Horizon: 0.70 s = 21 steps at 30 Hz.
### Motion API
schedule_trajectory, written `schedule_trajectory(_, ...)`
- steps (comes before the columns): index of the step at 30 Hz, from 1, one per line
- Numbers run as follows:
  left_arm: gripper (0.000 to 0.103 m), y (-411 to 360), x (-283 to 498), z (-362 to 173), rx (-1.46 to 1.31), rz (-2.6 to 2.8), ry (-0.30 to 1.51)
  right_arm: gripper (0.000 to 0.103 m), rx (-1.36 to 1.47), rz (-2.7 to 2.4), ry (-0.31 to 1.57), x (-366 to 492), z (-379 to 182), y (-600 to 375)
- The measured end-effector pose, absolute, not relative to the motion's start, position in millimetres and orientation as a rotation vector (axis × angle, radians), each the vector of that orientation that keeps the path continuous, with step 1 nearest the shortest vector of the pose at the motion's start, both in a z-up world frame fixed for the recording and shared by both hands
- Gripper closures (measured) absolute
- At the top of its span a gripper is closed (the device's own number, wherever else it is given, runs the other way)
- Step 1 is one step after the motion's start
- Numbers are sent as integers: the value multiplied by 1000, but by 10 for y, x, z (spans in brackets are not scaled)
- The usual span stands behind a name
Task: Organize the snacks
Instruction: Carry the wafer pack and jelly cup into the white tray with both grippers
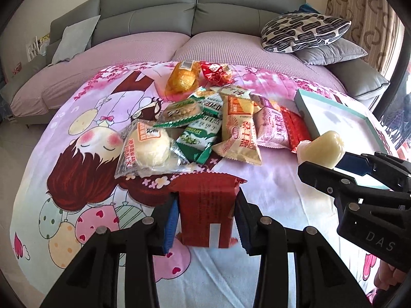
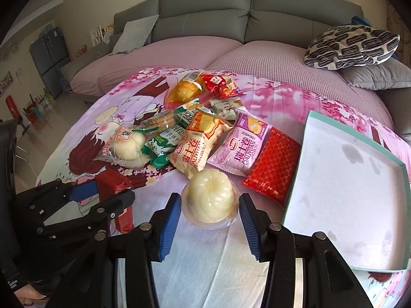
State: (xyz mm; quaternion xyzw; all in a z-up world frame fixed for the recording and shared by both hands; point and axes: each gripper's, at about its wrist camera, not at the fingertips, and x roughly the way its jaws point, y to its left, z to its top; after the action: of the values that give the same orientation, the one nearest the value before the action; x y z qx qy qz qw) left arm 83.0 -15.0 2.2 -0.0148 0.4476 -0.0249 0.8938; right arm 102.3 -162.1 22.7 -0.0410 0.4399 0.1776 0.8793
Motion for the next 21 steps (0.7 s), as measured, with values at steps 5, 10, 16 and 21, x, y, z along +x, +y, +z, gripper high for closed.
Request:
schedule_trajectory(5,62,-450,958,174,5,-112,905,54,-55,312,890,1080,335,-1957)
schedule_trajectory(10,62,-804,1091,273,46,-185,889,54,-14,216,876,1184,384,-2429)
schedule_trajectory(16,62,-1236,1275,351,107,-256,865,54,4,100,870,1317,368,-3003)
schedule_trajectory(21,62,-1651,1515,398,155,-320,839,54,11,9,881,1480,311,-3461)
